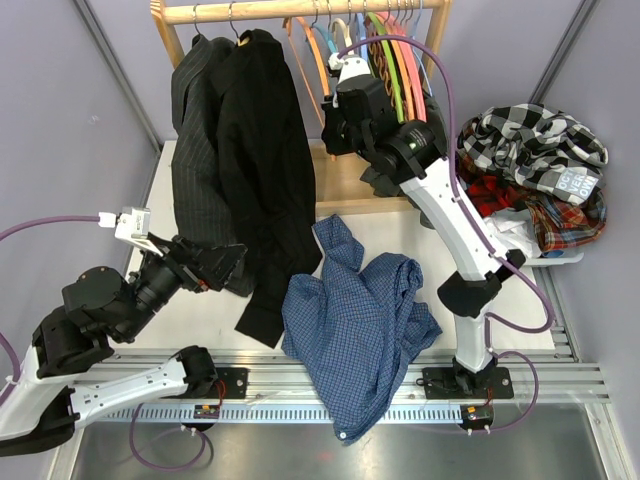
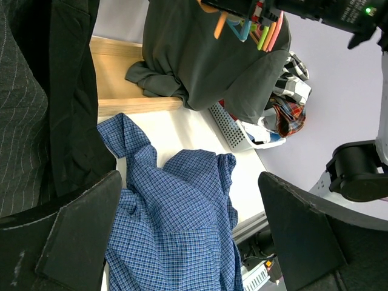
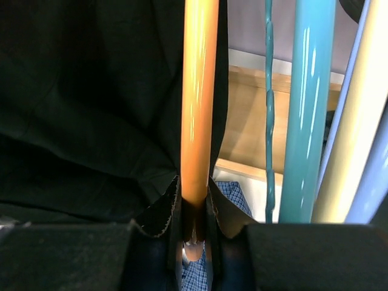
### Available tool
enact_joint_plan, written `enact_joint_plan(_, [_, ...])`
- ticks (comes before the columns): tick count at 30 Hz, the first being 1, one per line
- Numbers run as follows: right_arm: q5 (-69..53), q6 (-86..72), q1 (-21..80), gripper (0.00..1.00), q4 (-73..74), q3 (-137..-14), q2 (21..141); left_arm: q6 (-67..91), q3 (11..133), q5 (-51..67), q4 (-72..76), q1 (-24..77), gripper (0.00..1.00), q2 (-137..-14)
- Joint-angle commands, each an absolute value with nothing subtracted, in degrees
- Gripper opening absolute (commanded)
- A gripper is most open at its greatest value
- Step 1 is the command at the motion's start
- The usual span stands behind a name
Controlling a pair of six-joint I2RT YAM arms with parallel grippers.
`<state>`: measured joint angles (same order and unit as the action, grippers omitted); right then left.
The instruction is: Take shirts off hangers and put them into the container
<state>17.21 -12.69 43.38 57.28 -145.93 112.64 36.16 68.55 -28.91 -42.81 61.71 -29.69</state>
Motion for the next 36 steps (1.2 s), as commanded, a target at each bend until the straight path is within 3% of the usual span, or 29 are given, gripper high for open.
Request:
enact_joint_plan(1, [14.1, -12.2, 42.6, 0.00, 56.3, -147.7, 113.6, 37.0, 67.8, -27.6, -40.4, 61.9, 0.99, -29.8])
enact_joint_plan(11, [13.9, -13.0, 40.9, 0.00, 56.6, -148.6, 114.5, 37.8, 66.8, -27.5, -40.1, 61.9, 0.99, -29.2])
enact_joint_plan(13, [14.1, -13.3, 41.2, 0.37, 55.7, -143.6, 112.7, 37.7, 66.8, -27.4, -40.0, 61.9, 0.99, -29.3])
enact_joint_plan(16, [14.7, -12.8, 42.8, 0.74, 52.9, -136.2, 107.3, 37.4, 66.8, -27.3, -40.0, 61.9, 0.99, -29.7])
enact_joint_plan(18, [15.5, -12.1, 44.6, 0.81, 51.7, -132.8, 102.9, 37.4, 66.9, -27.4, -40.0, 62.0, 0.99, -29.9])
enact_joint_plan(25, [26.4, -14.1, 57.6, 0.84, 50.1, -113.1, 89.8, 37.5, 66.3, -28.3, -41.3, 61.9, 0.99, -29.4])
enact_joint_plan(29, [34.5, -21.5, 65.3, 0.92, 50.6, -96.6, 81.3, 38.1, 65.8, -28.7, -43.2, 61.9, 0.99, -28.8])
enact_joint_plan(30, [35.4, -26.6, 65.9, 0.99, 50.7, -88.5, 80.1, 38.3, 65.6, -28.7, -43.8, 61.9, 0.99, -28.6])
enact_joint_plan(36, [34.2, -52.7, 69.0, 0.99, 52.6, -58.3, 75.8, 39.4, 64.2, -29.5, -45.5, 61.9, 0.99, -27.8])
